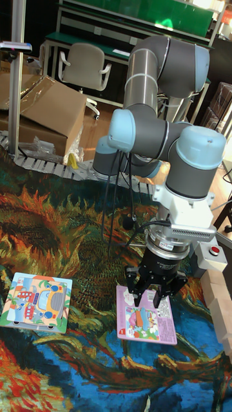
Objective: Assemble one piece of a puzzle
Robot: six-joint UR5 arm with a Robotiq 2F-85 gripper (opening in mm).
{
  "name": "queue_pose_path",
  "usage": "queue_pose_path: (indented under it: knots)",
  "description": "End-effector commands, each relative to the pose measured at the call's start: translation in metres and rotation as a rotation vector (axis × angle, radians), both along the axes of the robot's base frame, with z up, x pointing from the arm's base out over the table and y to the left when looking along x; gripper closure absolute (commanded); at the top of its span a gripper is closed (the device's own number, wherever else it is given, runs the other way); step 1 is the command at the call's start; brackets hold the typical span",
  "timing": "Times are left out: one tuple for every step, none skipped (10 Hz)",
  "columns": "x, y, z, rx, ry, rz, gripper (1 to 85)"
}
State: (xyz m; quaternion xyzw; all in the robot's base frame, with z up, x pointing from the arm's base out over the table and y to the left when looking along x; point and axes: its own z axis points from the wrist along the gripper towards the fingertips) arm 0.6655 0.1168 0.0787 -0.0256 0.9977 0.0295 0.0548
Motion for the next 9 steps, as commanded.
queue_pose_path:
  knots:
    - [0.006, 0.02, -0.017, 0.048, 0.025, -0.074, 42.0]
    - [-0.001, 0.024, -0.027, 0.033, 0.063, -0.098, 42.0]
    - [-0.015, 0.02, -0.033, -0.011, 0.112, -0.1, 42.0]
    - [-0.021, 0.017, -0.031, -0.018, 0.13, -0.092, 43.3]
    - [-0.024, 0.013, -0.026, -0.019, 0.121, -0.079, 44.0]
    - [-0.02, 0.016, -0.026, -0.008, 0.105, -0.068, 44.0]
    - [-0.011, 0.022, -0.025, 0.016, 0.071, -0.063, 42.7]
    - [-0.009, 0.024, -0.025, 0.026, 0.061, -0.064, 41.3]
    - [-0.01, 0.024, -0.025, 0.025, 0.067, -0.061, 40.7]
